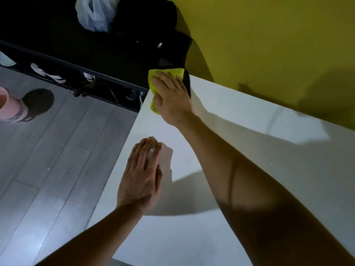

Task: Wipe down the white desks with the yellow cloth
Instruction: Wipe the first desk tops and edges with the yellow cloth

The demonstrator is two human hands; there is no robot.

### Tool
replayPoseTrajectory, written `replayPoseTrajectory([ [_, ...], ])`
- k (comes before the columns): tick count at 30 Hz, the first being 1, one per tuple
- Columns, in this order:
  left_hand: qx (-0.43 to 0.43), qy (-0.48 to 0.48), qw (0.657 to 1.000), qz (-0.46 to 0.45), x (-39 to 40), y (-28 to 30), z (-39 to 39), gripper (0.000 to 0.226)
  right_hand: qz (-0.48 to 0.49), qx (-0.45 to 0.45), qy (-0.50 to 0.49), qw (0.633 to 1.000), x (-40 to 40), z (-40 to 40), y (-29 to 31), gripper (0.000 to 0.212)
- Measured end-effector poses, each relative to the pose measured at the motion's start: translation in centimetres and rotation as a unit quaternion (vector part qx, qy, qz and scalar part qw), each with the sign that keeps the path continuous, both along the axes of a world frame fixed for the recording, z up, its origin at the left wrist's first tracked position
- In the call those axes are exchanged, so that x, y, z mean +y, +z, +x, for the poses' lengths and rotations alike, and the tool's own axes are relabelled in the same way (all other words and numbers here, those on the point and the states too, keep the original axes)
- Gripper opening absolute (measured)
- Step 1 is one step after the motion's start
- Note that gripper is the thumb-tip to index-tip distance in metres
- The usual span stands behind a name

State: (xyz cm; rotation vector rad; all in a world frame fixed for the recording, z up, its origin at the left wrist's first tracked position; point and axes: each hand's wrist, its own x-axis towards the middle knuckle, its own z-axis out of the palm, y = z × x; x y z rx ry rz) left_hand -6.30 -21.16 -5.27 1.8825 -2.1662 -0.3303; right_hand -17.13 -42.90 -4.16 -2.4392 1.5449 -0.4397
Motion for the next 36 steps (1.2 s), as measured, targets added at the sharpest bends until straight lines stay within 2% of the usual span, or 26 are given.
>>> replayPoseTrajectory([
  [2,0.009,-0.005,1.000,-0.005,0.0,0.1,0.2,0.057,-0.009,-0.032,-0.059,0.998,1.0,-1.4,0.0,0.052],
  [4,0.013,-0.008,1.000,-0.011,-0.1,0.1,0.3,0.057,-0.015,-0.065,-0.186,0.980,1.9,-3.7,0.1,0.053],
  [7,0.014,-0.007,1.000,-0.017,-0.1,0.0,0.2,0.056,-0.024,-0.043,-0.320,0.946,3.2,-9.8,0.4,0.056],
  [10,0.010,0.000,1.000,-0.019,0.0,-0.2,0.2,0.056,-0.042,-0.045,-0.402,0.914,5.2,-15.8,0.5,0.056],
  [14,0.009,0.012,1.000,-0.023,0.0,-0.7,0.1,0.057,-0.023,-0.053,-0.455,0.889,6.2,-16.2,-0.1,0.056],
  [16,0.008,0.009,1.000,-0.026,-0.1,-0.8,0.1,0.057,-0.008,-0.020,-0.459,0.888,5.2,-14.1,0.1,0.058],
  [17,0.006,0.008,1.000,-0.028,-0.2,-0.9,0.1,0.058,0.003,-0.003,-0.437,0.899,4.7,-12.6,0.1,0.059],
  [20,0.002,0.007,1.000,-0.030,-0.1,-1.0,0.1,0.059,0.041,0.010,-0.291,0.956,3.8,-5.5,0.0,0.060],
  [22,-0.002,0.010,1.000,-0.029,-0.1,-1.0,0.1,0.057,0.030,0.009,-0.163,0.986,4.2,-0.2,0.0,0.060],
  [24,-0.005,0.020,0.999,-0.024,-0.2,-0.9,0.2,0.059,0.012,0.014,-0.069,0.997,4.8,3.1,0.1,0.057],
  [26,-0.002,0.019,1.000,-0.017,-0.2,-0.7,0.2,0.060,0.004,0.003,-0.040,0.999,5.4,3.1,0.3,0.055],
  [28,0.003,0.010,1.000,-0.015,-0.2,-0.5,0.3,0.057,0.003,-0.034,-0.055,0.998,6.6,1.0,0.7,0.054],
  [31,0.014,0.007,1.000,-0.011,-0.1,-0.3,0.5,0.057,-0.019,-0.086,-0.143,0.986,10.0,-4.7,0.9,0.051],
  [36,0.024,0.020,0.999,-0.012,0.0,0.0,0.3,0.055,-0.032,-0.078,-0.321,0.943,16.4,-16.6,0.8,0.051],
])
